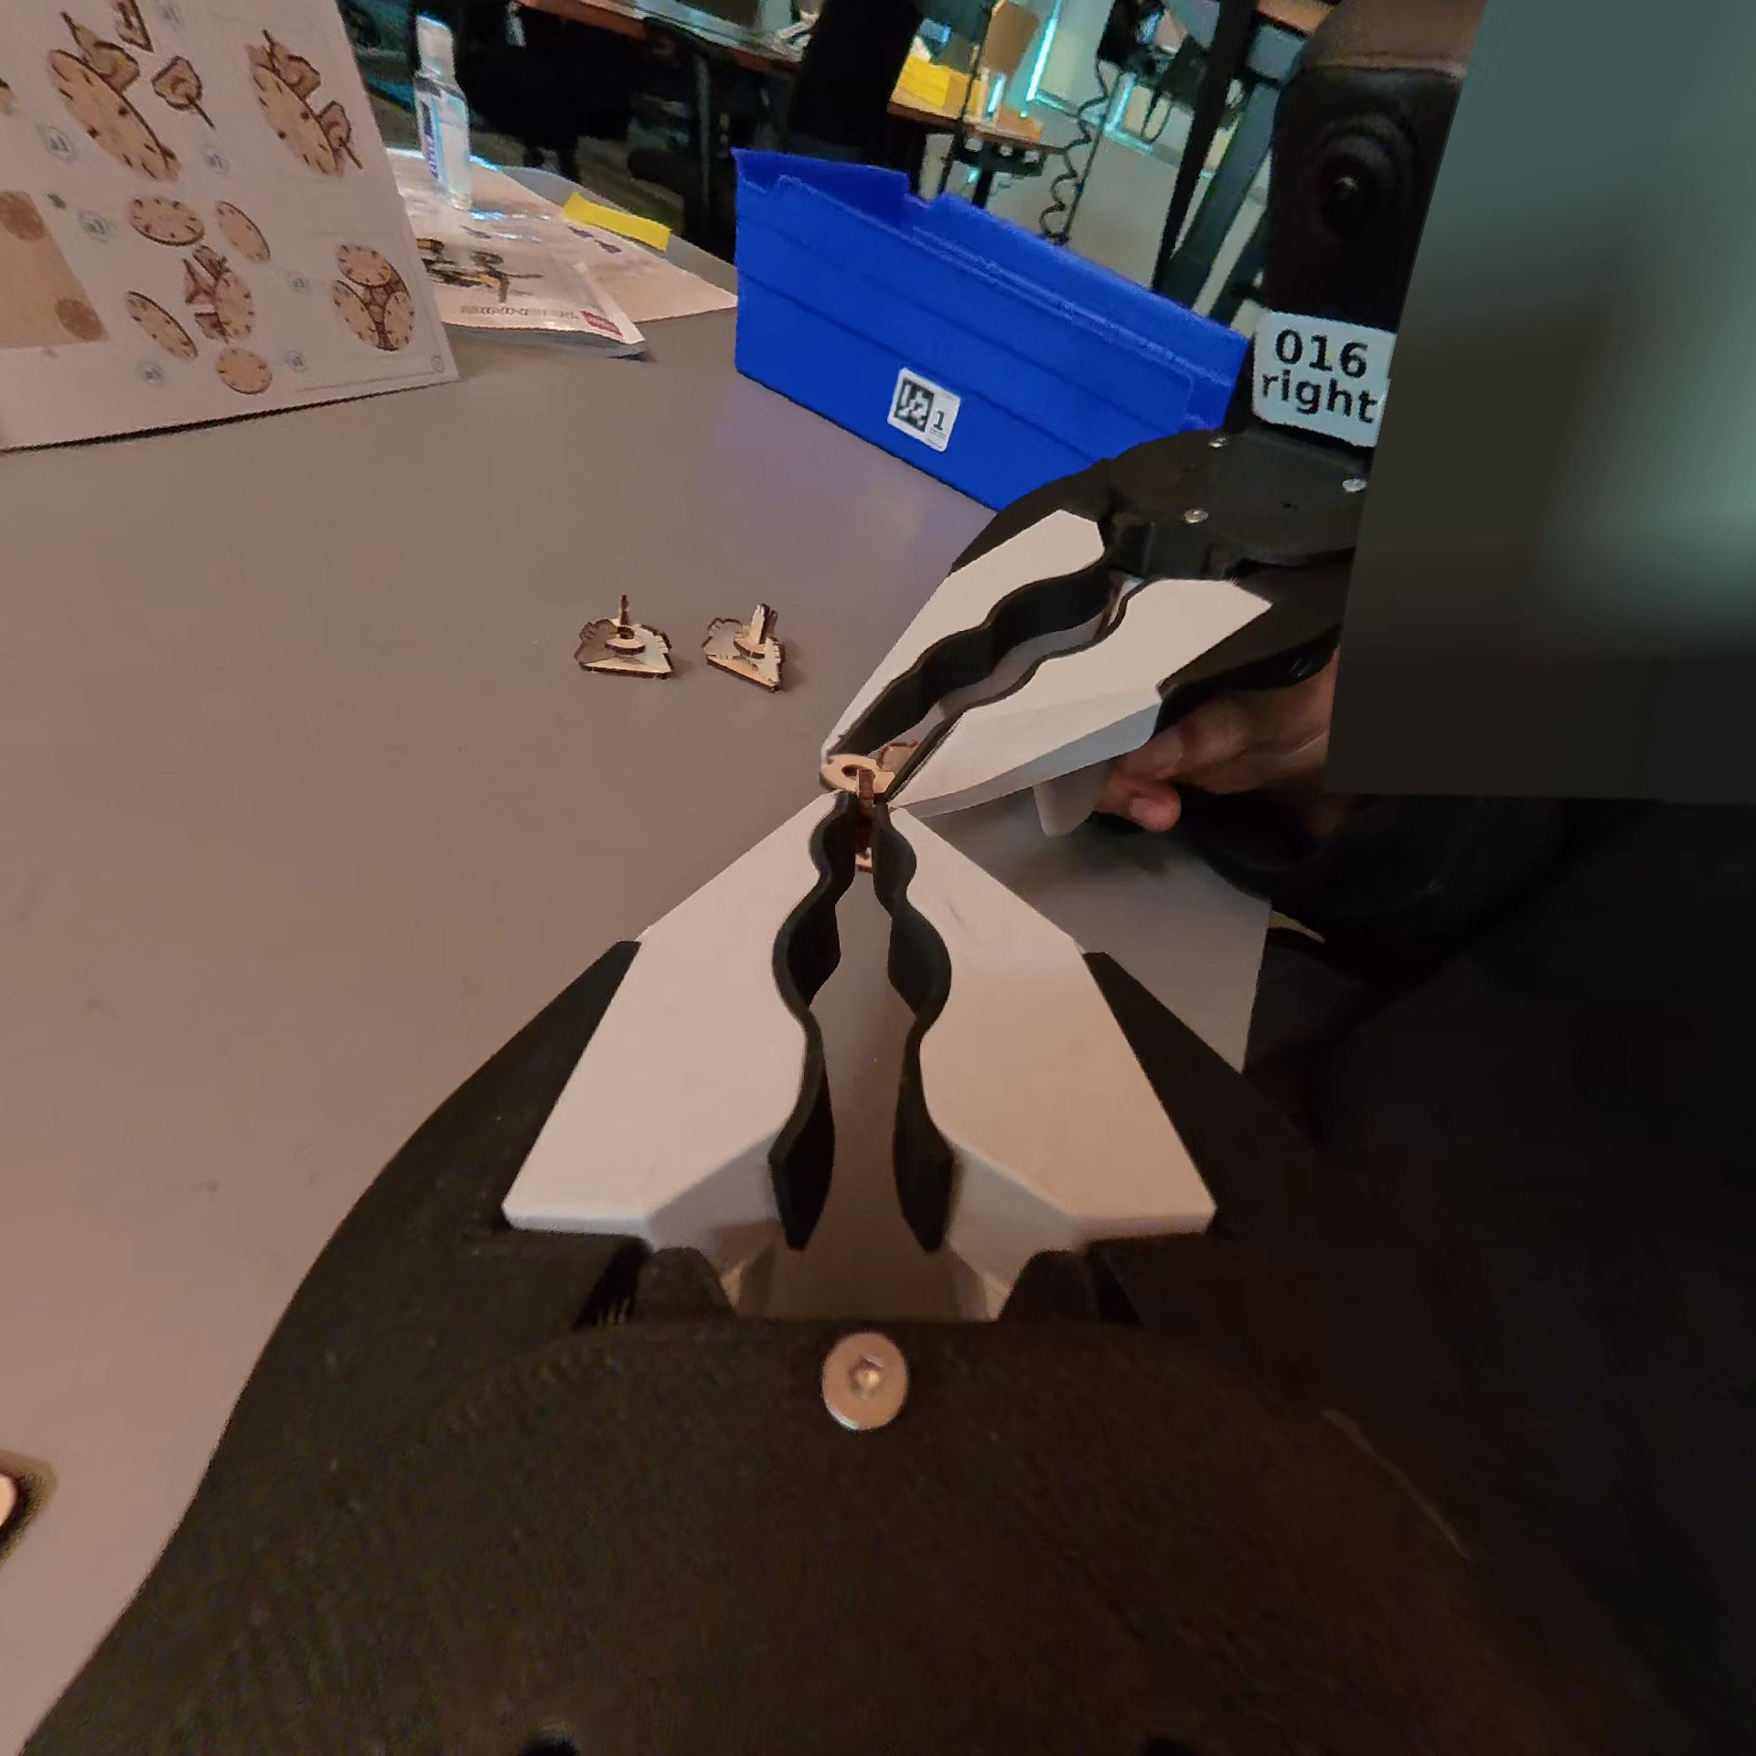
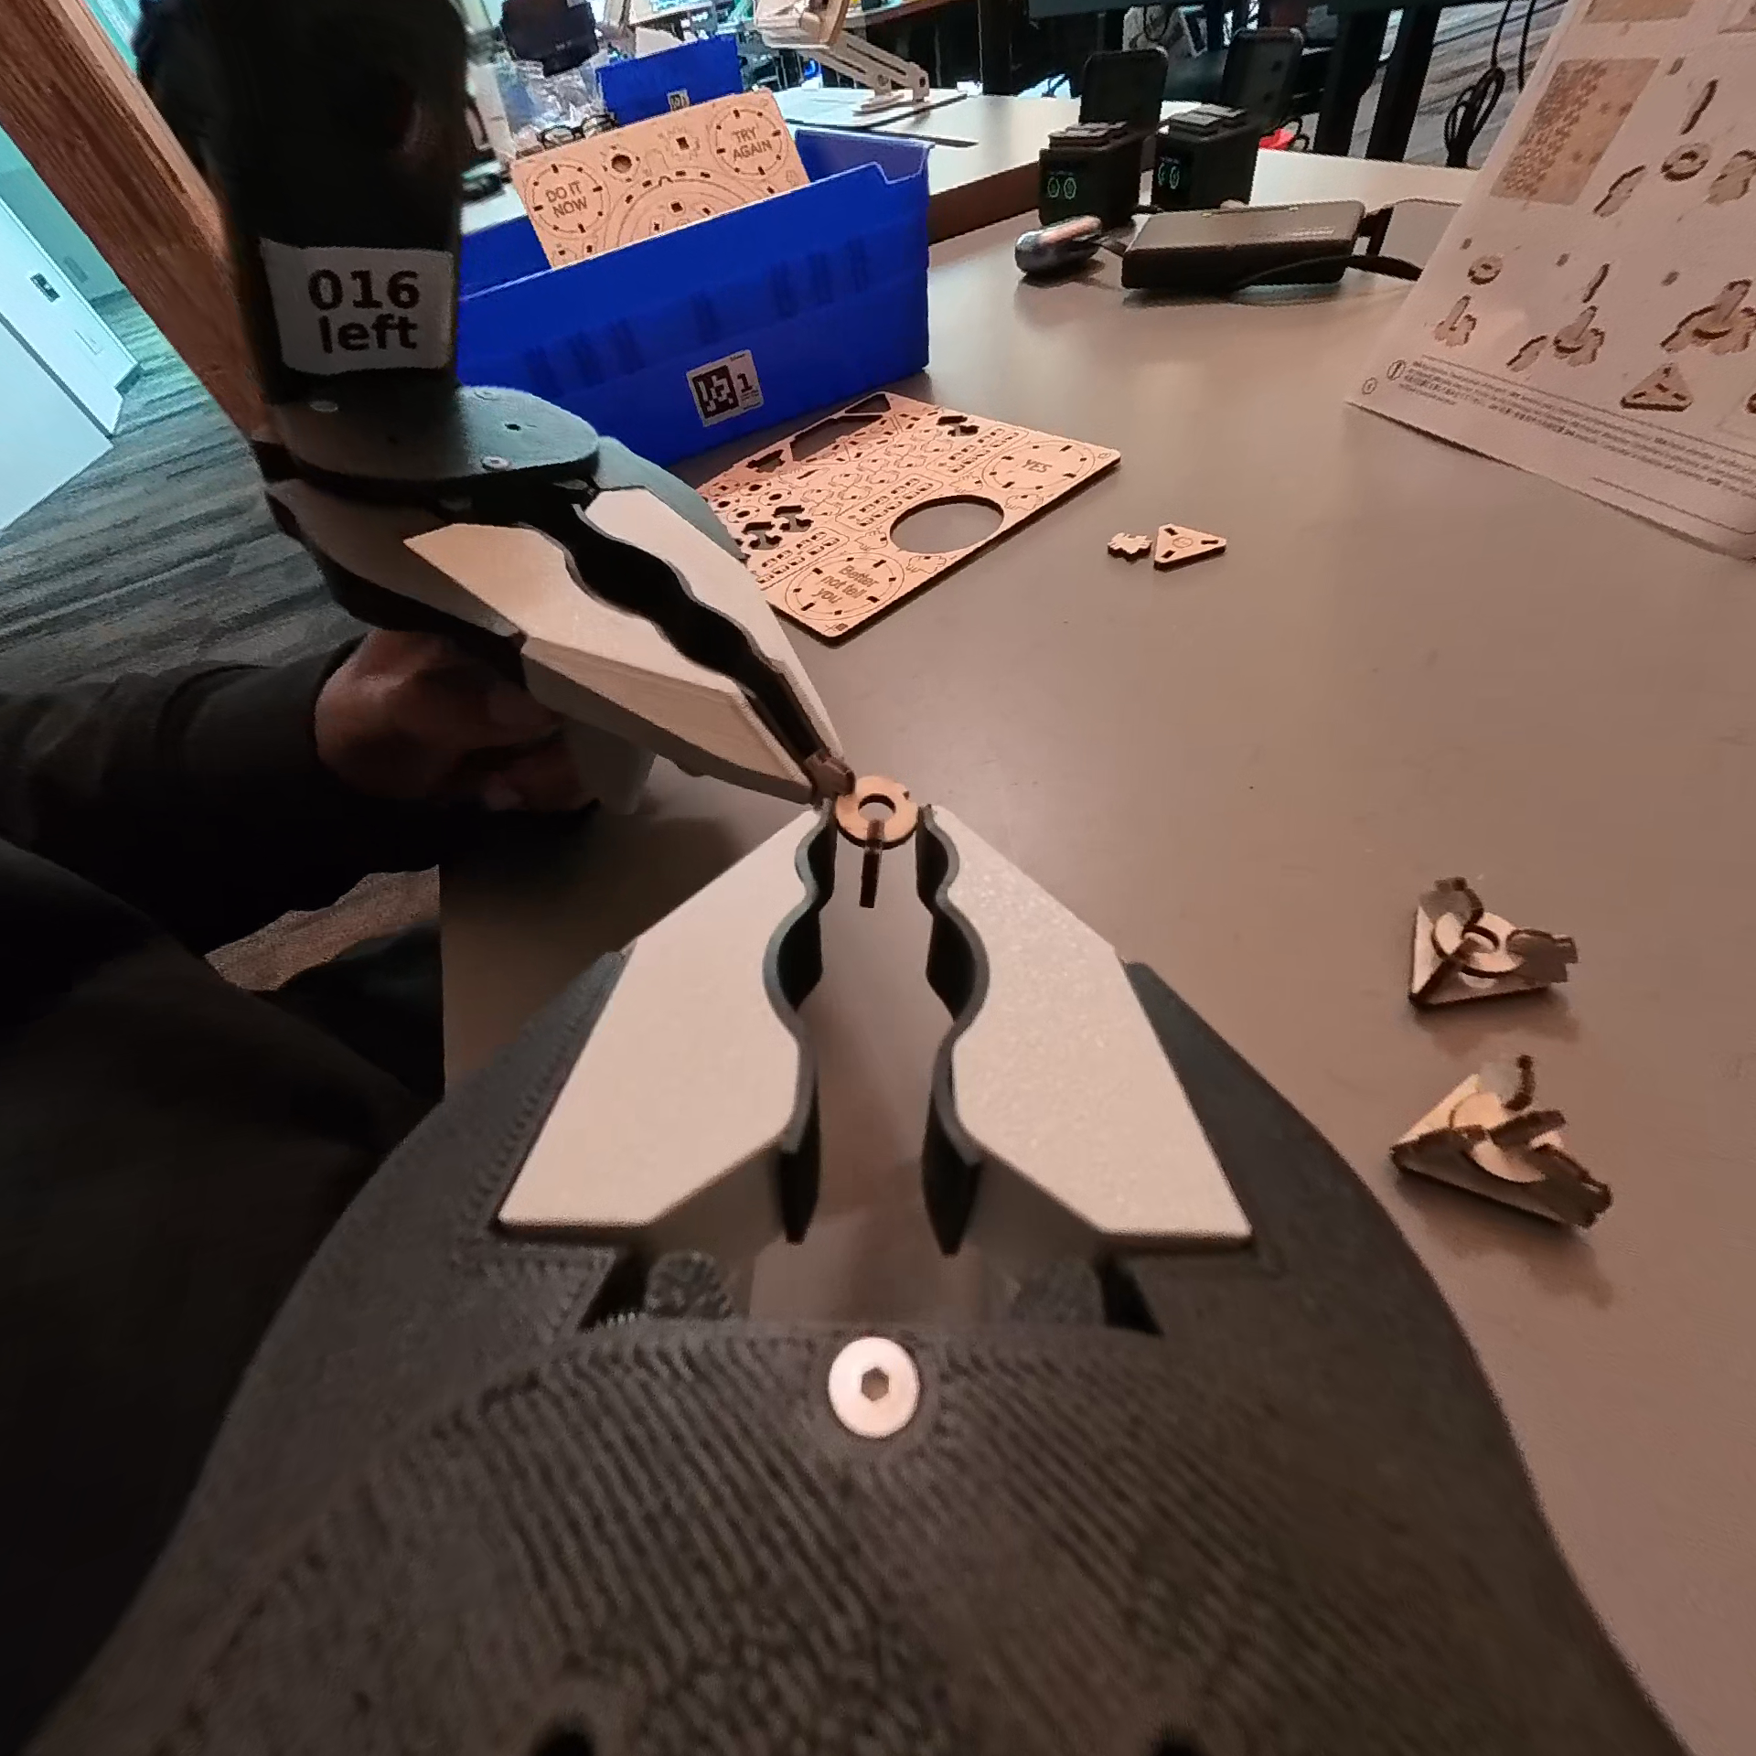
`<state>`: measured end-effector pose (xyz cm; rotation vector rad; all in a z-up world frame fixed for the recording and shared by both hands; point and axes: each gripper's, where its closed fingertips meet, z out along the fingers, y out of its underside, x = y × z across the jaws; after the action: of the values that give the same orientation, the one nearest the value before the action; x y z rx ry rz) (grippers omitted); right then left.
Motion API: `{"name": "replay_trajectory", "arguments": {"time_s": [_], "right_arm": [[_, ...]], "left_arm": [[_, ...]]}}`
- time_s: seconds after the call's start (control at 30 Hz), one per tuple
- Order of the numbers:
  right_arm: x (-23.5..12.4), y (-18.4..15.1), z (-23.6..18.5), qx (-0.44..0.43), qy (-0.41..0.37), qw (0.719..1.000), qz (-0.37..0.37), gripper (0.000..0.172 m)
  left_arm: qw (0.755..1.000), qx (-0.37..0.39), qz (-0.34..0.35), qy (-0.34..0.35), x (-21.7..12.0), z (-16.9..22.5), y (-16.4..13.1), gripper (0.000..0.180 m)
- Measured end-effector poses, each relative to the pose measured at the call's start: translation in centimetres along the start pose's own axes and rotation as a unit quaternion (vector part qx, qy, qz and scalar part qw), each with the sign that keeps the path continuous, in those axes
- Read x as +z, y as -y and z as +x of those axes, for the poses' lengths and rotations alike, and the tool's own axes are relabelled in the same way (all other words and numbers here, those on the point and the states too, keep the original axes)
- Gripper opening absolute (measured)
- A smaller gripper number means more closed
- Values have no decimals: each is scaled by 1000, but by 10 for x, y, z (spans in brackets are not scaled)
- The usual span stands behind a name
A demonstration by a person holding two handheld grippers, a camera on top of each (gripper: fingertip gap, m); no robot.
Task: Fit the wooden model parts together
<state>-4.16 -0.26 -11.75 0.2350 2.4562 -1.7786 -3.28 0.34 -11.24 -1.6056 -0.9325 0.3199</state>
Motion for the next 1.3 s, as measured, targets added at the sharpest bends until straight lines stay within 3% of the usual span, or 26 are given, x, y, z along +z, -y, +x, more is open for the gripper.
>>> {"name": "replay_trajectory", "arguments": {"time_s": [0.37,0.67,1.3], "right_arm": [[2,-7,4,-30,-27,999,-23,15],[7,-11,-4,-5,-3,999,-39,15],[-2,3,3,71,25,997,15,15]], "left_arm": [[996,59,-32,66,4,-4,-8,2],[996,58,-18,64,7,-1,-3,2],[999,24,20,33,-3,-4,6,2]]}}
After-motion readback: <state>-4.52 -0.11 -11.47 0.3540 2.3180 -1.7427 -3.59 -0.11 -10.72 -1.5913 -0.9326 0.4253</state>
